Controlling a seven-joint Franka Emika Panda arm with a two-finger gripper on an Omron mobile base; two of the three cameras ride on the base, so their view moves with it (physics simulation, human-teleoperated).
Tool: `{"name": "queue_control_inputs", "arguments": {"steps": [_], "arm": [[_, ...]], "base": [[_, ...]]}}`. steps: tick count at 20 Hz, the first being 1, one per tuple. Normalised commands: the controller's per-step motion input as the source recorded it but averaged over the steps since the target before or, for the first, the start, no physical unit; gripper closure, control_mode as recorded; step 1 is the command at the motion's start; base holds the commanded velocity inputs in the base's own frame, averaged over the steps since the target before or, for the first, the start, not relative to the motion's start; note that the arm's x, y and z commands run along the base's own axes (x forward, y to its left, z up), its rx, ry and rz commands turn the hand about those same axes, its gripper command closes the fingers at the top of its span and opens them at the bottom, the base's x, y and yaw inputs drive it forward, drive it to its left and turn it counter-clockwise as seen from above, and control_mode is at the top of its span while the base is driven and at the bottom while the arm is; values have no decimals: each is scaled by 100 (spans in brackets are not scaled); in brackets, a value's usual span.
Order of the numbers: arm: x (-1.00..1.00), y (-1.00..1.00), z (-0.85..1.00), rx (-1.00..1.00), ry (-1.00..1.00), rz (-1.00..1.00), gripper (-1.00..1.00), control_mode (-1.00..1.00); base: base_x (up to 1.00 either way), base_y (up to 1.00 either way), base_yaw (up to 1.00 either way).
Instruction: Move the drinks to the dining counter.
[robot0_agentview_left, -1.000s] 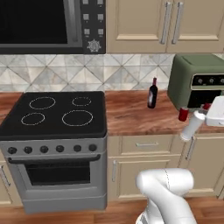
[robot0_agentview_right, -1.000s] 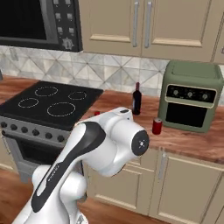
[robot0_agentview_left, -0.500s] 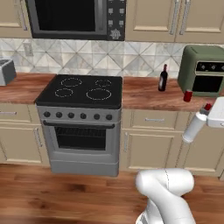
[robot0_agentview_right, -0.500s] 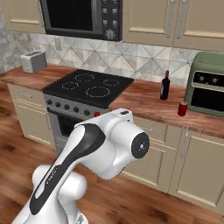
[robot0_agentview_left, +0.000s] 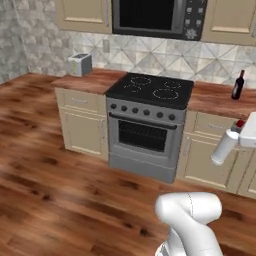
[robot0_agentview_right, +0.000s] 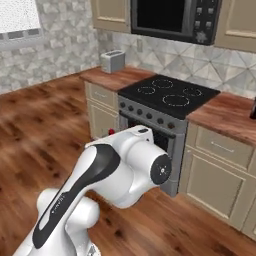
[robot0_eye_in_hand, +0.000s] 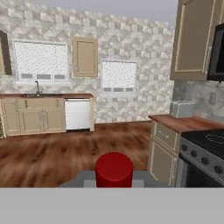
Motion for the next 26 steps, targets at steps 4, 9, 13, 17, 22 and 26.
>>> {"name": "queue_control_inputs", "arguments": {"steps": [4,9,13,17,22,26], "arm": [[0,0,0,0,0,0,100,100],[0,0,0,0,0,0,100,100],[0,0,0,0,0,0,100,100],[0,0,0,0,0,0,100,100],[0,0,0,0,0,0,100,100],[0,0,0,0,0,0,100,100]], "base": [[-52,52,61],[-52,51,60],[-54,50,59],[-68,48,56],[-84,46,51],[-83,58,45]]}}
